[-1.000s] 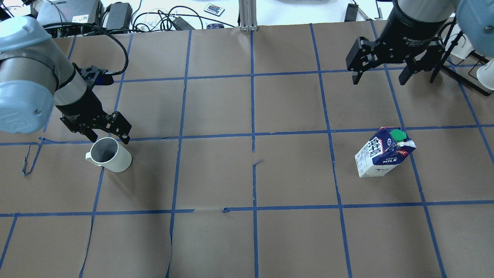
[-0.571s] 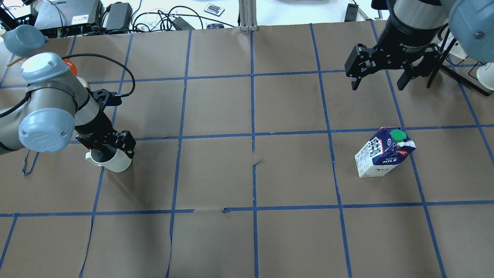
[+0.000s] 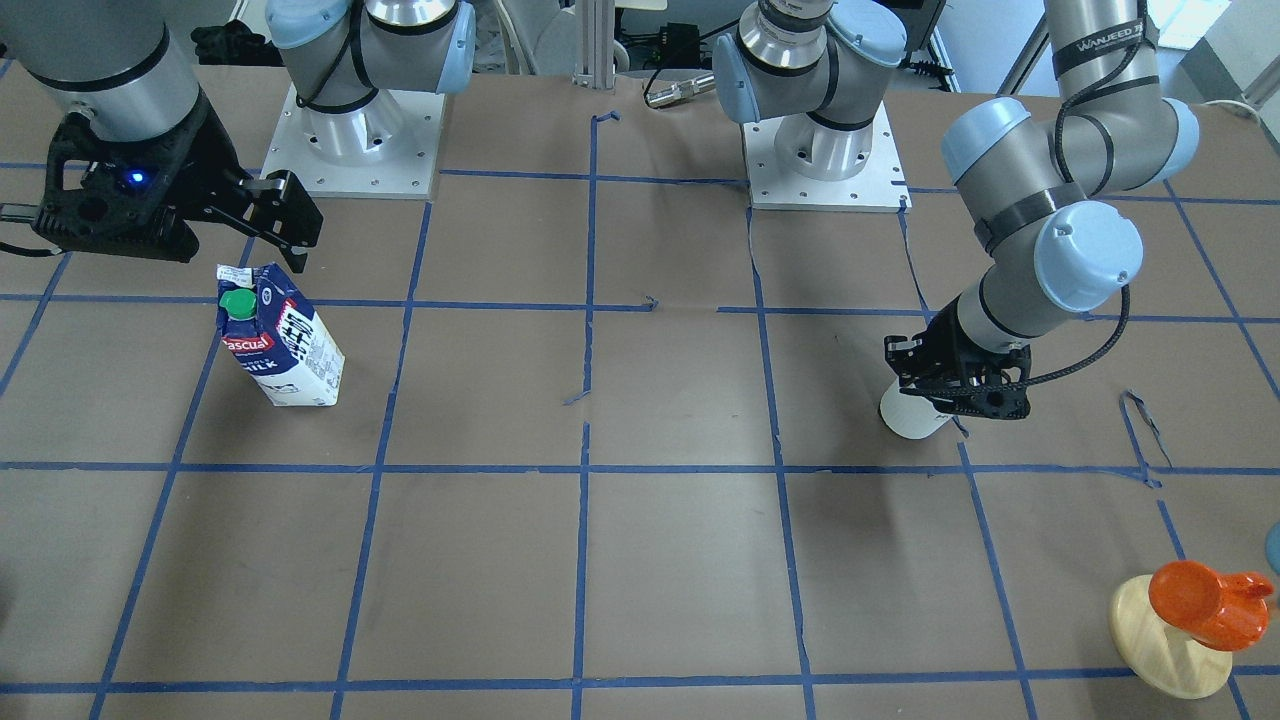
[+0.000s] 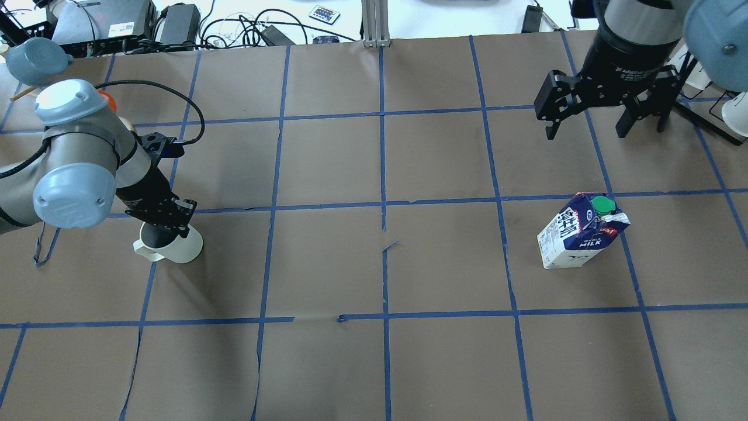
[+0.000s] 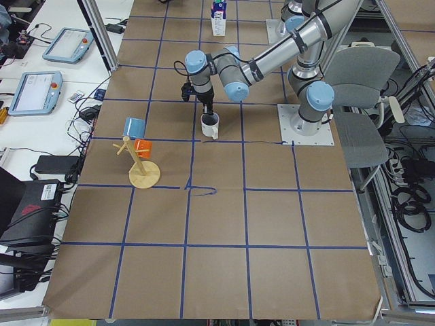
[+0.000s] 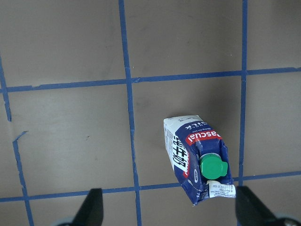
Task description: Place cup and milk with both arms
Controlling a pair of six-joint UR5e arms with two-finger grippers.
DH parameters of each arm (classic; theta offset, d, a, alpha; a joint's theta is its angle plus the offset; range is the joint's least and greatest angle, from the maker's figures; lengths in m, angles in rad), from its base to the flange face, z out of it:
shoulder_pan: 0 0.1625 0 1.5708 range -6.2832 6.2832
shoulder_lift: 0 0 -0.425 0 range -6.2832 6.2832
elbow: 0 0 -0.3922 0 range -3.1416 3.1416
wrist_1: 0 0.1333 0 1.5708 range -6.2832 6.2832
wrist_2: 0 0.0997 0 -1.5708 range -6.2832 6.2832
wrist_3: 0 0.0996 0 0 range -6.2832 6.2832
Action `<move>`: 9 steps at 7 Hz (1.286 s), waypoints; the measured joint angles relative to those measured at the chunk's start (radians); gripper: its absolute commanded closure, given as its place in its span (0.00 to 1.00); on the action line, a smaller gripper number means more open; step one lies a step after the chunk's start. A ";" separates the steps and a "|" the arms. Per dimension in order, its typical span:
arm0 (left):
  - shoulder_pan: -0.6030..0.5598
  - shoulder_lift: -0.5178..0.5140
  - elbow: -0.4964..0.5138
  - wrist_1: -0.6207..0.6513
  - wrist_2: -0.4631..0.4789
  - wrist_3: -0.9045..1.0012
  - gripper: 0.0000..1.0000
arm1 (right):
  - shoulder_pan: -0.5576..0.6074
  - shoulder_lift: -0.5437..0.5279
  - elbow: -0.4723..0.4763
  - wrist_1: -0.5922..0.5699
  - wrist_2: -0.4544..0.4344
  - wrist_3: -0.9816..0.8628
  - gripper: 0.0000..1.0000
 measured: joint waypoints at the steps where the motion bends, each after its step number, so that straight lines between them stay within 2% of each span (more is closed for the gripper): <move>1: -0.014 0.006 0.008 0.015 -0.009 -0.099 1.00 | -0.010 0.014 0.006 -0.016 0.002 -0.031 0.00; 3: -0.125 0.005 0.051 0.017 -0.034 -0.325 1.00 | -0.057 0.030 0.027 -0.056 0.008 -0.155 0.00; 5: -0.344 -0.009 0.112 0.013 -0.109 -0.512 1.00 | -0.086 0.043 0.069 -0.123 0.009 -0.195 0.00; 7: -0.589 -0.049 0.158 0.021 -0.147 -0.612 1.00 | -0.118 0.049 0.135 -0.149 0.007 -0.203 0.00; 9: -0.726 -0.081 0.170 0.027 -0.150 -0.632 1.00 | -0.166 0.049 0.187 -0.150 0.011 -0.197 0.00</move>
